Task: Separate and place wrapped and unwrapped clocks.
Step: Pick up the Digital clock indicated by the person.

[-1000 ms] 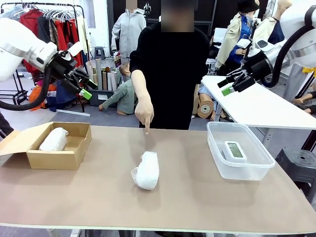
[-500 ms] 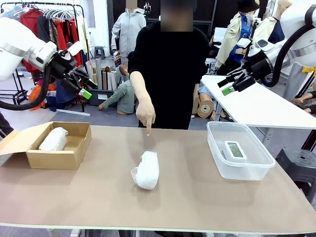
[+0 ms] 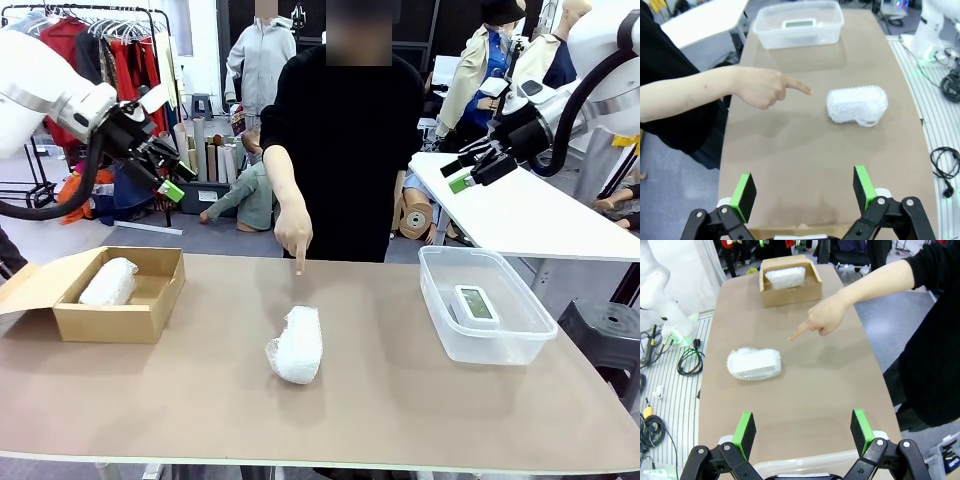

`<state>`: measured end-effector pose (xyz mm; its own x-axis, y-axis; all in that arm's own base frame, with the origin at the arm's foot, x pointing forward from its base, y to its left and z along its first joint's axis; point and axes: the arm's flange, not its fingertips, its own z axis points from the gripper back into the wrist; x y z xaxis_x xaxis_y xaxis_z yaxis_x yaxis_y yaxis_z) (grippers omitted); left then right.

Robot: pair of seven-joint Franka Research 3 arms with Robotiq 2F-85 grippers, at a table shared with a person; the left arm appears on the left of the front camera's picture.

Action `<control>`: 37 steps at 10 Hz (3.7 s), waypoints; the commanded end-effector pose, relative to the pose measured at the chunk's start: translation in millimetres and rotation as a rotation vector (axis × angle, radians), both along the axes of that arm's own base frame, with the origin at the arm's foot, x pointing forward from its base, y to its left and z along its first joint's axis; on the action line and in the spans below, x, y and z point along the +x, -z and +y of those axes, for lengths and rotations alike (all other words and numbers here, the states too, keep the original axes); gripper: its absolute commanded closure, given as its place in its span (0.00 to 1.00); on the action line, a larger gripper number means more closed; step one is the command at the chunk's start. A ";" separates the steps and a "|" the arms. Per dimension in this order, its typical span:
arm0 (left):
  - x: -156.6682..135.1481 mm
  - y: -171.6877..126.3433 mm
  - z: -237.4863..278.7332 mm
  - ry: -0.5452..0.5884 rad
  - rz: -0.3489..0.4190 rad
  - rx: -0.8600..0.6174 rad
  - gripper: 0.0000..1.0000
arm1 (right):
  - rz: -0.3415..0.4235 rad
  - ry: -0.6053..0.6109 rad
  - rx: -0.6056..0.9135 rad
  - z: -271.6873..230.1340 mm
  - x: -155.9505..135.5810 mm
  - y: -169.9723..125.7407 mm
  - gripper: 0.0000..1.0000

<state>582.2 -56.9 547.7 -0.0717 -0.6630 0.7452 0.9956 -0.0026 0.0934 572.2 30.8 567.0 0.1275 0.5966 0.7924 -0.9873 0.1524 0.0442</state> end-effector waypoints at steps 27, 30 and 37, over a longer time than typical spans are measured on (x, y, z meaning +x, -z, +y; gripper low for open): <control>-127.4 55.7 -268.3 -1.010 0.432 0.598 0.00 | -0.002 0.000 0.001 -0.1 -0.6 -1.0 0.00; -129.2 86.6 -298.3 -0.973 0.439 0.601 0.00 | -0.002 0.000 0.001 -0.1 -0.6 -1.0 0.00; -126.5 92.4 -308.8 -0.941 0.453 0.583 0.00 | -0.002 0.000 0.001 -0.1 -0.6 -1.0 0.00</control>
<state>454.9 -365.3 454.3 0.8182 -0.5582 0.1375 0.5676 0.8223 -0.0396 572.2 31.0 566.9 0.1274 0.5966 0.7924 -0.9874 0.1520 0.0442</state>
